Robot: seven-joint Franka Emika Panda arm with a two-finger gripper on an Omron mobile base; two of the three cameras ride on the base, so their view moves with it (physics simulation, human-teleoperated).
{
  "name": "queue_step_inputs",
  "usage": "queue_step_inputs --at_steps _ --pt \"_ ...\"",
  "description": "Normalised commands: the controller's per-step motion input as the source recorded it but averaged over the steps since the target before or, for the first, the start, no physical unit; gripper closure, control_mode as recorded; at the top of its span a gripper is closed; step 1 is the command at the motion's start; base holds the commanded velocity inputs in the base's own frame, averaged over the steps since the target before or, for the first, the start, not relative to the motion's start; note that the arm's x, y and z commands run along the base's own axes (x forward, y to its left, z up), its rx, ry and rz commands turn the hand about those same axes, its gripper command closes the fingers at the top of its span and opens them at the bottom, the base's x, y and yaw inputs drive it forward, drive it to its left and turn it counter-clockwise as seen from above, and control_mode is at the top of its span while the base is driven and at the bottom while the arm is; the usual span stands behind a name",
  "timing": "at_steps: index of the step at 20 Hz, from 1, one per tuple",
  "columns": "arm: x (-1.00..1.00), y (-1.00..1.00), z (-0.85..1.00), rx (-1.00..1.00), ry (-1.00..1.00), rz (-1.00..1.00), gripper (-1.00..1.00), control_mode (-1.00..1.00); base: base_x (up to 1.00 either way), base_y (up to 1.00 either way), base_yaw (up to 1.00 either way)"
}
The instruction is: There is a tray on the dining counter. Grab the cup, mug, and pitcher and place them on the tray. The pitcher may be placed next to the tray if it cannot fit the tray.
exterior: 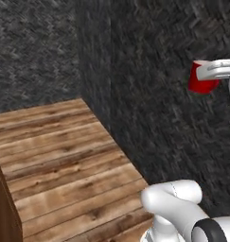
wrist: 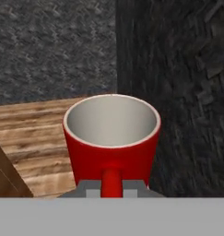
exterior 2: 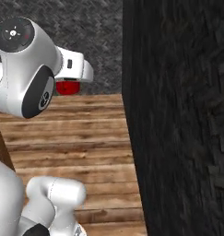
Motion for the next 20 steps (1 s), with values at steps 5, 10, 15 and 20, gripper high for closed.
queue_step_inputs --at_steps 5,10,15,20 --pt "0.0 0.0 0.0 0.0 0.0 0.0 1.0 1.0 1.0 0.0 0.17" --pt "0.0 0.0 0.0 0.0 0.0 0.0 1.0 1.0 1.0 0.1 0.11" --pt "0.0 0.0 0.0 0.0 0.0 0.0 1.0 1.0 1.0 0.07 0.2" --pt "0.0 0.0 0.0 0.0 0.0 0.0 1.0 1.0 1.0 0.0 0.6"
